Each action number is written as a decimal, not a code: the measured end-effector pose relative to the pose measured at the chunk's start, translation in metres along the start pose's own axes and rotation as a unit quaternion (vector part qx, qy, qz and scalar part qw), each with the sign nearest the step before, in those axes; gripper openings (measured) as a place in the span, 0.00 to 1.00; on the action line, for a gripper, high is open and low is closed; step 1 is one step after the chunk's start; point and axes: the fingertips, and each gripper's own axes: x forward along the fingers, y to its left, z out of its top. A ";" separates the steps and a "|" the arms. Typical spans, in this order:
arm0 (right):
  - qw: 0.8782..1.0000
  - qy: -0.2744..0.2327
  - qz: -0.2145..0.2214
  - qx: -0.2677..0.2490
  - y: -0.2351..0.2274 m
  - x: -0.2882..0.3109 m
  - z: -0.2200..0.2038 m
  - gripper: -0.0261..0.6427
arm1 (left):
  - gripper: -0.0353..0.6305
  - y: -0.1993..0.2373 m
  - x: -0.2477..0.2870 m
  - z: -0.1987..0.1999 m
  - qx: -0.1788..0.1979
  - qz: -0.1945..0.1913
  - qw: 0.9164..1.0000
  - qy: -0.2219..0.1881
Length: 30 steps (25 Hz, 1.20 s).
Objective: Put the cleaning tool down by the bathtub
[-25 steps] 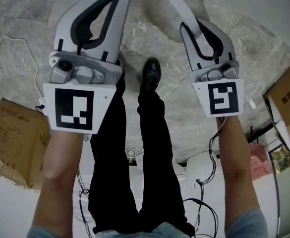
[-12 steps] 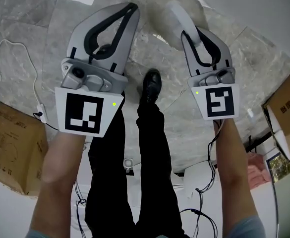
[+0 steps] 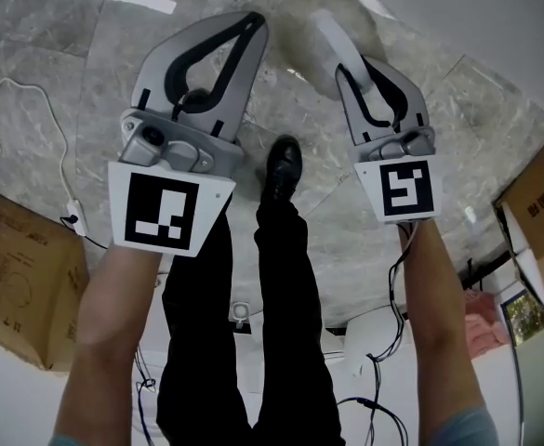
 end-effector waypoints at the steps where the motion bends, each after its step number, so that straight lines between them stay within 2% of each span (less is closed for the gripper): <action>1: 1.000 0.001 0.001 0.000 0.000 0.001 -0.002 0.19 | 0.08 0.000 0.001 -0.001 0.000 0.000 1.000 0.000; 21: 0.999 0.025 0.032 -0.016 0.016 0.021 -0.029 0.19 | 0.08 -0.001 -0.001 -0.017 -0.002 0.003 1.000 0.011; 30: 0.999 0.031 0.032 -0.011 0.017 0.026 -0.040 0.19 | 0.08 -0.002 -0.002 -0.023 -0.003 0.006 1.000 0.015</action>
